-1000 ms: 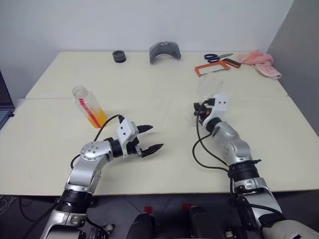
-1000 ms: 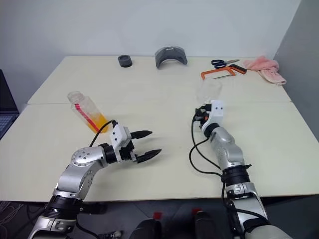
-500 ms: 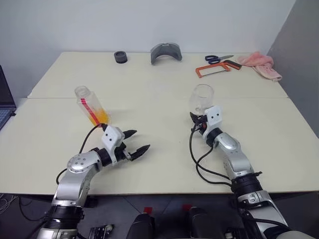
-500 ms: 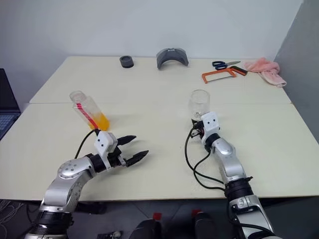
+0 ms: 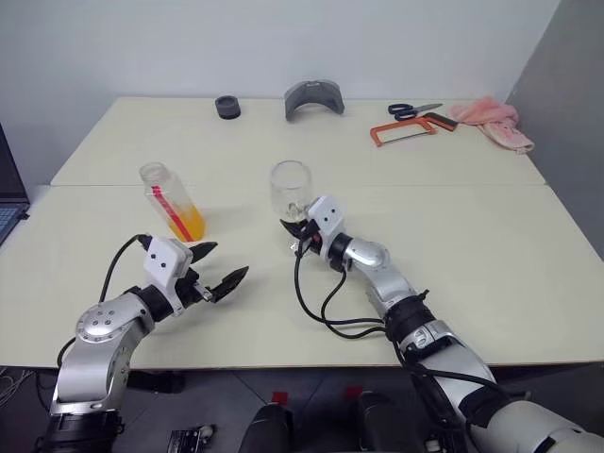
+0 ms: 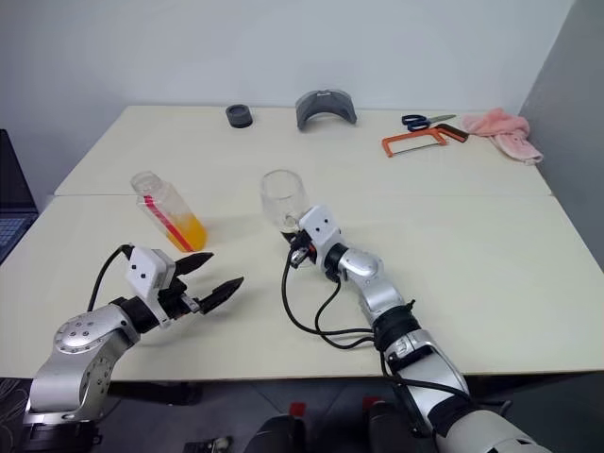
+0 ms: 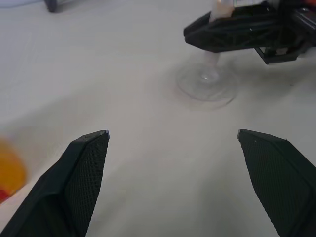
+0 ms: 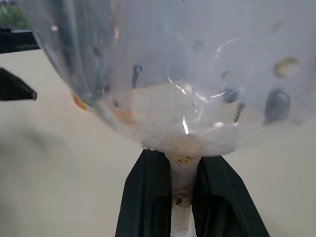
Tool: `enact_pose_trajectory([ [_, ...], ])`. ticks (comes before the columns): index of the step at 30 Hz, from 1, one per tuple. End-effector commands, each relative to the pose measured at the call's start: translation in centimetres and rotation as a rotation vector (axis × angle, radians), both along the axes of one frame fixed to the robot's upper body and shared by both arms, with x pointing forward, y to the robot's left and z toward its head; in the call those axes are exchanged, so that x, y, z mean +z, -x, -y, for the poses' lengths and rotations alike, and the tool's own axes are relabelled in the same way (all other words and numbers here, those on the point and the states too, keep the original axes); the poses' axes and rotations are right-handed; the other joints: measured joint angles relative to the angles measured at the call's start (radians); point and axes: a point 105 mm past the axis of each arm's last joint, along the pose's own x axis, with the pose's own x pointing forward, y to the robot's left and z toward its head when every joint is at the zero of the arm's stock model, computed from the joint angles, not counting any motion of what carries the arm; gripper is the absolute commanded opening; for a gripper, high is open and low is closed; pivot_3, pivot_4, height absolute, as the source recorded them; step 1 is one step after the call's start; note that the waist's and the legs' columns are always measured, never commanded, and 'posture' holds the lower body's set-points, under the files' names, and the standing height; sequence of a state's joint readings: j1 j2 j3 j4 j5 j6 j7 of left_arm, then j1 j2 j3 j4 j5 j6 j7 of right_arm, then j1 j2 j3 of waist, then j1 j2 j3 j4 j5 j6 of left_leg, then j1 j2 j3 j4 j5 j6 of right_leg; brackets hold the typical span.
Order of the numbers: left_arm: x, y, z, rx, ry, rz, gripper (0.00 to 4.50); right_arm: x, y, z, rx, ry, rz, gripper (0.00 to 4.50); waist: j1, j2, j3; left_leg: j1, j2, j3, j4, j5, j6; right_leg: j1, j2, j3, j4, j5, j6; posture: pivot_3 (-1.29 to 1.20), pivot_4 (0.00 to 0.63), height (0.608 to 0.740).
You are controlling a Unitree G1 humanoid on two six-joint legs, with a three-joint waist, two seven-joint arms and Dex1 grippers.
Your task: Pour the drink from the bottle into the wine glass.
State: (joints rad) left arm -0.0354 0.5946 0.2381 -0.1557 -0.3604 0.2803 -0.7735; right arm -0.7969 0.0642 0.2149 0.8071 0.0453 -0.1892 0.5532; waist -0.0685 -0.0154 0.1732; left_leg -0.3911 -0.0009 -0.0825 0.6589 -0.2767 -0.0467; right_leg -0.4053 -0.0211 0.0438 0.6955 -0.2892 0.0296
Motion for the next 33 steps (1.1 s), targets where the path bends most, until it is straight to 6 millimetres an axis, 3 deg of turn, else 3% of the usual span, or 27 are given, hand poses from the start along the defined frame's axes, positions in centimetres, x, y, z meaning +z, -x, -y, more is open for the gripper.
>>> enact_pose_trajectory([
  [1, 1.9, 0.3, 0.1, -0.006, 0.005, 0.061, 4.5, 0.8, -0.2, -0.2, 0.02, -0.001, 0.053, 0.2, 0.003, 0.0, 0.0, 0.0, -0.001, 0.0, 0.0, 0.0, 0.0, 0.0, -0.001, 0.0, 0.0, 0.0, 0.0, 0.0, 0.15, 0.74],
  [6, 2.6, 0.9, 0.5, -0.037, 0.009, 0.058, 4.5, 0.5, -0.4, 0.0, 0.017, -0.008, 0.038, 0.2, 0.005, 0.0, 0.0, 0.0, -0.001, 0.0, 0.0, 0.0, 0.0, 0.0, -0.001, 0.0, 0.0, 0.0, 0.0, 0.0, 0.15, 0.74],
  [18, 4.4, 0.4, 1.5, -0.059, 0.019, 0.116, 4.5, 0.8, 0.0, -0.1, 0.026, -0.045, 0.043, 4.31, 0.007, 0.0, 0.0, 0.0, -0.001, 0.0, 0.0, 0.0, 0.0, 0.0, 0.0, 0.0, 0.0, 0.0, 0.0, 0.0, 0.15, 0.74],
  [19, 4.5, 0.4, 1.5, -0.059, 0.018, 0.119, 4.5, 0.8, 0.1, -0.1, 0.027, -0.046, 0.044, 4.49, 0.007, 0.0, 0.0, 0.0, -0.001, 0.0, 0.0, 0.0, 0.0, 0.0, 0.0, 0.001, 0.0, 0.0, 0.0, 0.0, 0.15, 0.74],
  [33, 5.8, 0.3, 1.7, -0.055, 0.029, 0.164, 4.5, 1.4, 0.9, 1.7, 0.046, -0.061, 0.056, 4.49, 0.01, 0.0, 0.0, 0.0, -0.001, 0.0, 0.0, 0.0, 0.0, 0.0, 0.0, 0.0, 0.0, 0.0, 0.0, 0.0, 0.15, 0.74],
])
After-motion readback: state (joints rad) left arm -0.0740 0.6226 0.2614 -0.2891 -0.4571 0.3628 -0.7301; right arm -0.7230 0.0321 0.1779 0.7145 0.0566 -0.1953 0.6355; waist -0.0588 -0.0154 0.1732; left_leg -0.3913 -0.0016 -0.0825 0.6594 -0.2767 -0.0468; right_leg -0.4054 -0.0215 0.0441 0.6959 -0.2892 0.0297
